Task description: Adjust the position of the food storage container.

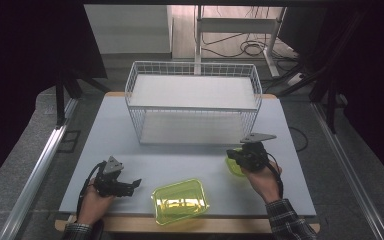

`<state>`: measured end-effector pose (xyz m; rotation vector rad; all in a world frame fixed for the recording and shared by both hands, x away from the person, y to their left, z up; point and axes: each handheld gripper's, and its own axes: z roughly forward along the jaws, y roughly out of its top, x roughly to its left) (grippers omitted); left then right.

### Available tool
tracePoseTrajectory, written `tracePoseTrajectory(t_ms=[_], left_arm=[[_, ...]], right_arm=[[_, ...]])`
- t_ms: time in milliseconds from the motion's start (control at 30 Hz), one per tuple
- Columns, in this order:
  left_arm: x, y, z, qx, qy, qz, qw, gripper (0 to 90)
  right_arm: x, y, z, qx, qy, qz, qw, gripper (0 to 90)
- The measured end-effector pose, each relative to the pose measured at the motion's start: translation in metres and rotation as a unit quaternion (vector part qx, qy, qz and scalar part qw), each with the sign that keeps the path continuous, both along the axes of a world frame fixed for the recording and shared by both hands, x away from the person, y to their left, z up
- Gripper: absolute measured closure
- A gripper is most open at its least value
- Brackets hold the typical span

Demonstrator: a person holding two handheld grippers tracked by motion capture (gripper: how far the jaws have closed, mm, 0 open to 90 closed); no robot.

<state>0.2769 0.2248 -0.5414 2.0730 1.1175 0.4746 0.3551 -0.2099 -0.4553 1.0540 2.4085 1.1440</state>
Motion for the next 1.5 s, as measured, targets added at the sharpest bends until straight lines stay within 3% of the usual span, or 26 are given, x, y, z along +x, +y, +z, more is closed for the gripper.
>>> tracePoseTrajectory(t_ms=[233, 333, 467, 900, 1300, 1400, 1500], left_arm=[[0.0, 0.0, 0.0, 0.002, 0.001, -0.001, 1.0, 5.0], [0.0, 0.0, -0.001, 0.001, 0.001, -0.001, 1.0, 5.0], [0.0, -0.001, -0.001, 0.002, 0.002, -0.002, 1.0, 5.0], [-0.001, -0.004, -0.002, 0.014, 0.009, -0.007, 0.9998, 5.7], [-0.001, -0.006, -0.001, 0.009, 0.018, -0.007, 0.9998, 6.9], [-0.001, -0.007, 0.0, 0.006, 0.026, -0.006, 0.9996, 7.9], [-0.004, -0.006, 0.001, 0.006, 0.04, -0.004, 0.9992, 8.6]], right_arm=[[0.012, 0.022, -0.01, -0.033, 0.007, 0.012, 0.9994, 89.1], [0.015, 0.022, -0.017, -0.046, 0.013, 0.011, 0.9988, 89.1], [0.014, 0.018, -0.017, -0.046, 0.013, 0.005, 0.9988, 89.1], [0.004, -0.022, -0.015, -0.042, 0.019, -0.036, 0.9983, 89.0], [-0.008, -0.064, -0.014, -0.028, 0.023, -0.086, 0.9956, 89.0], [-0.009, -0.067, -0.014, -0.027, 0.023, -0.091, 0.9952, 89.0], [-0.013, -0.062, -0.014, -0.024, 0.021, -0.079, 0.9963, 89.0]])
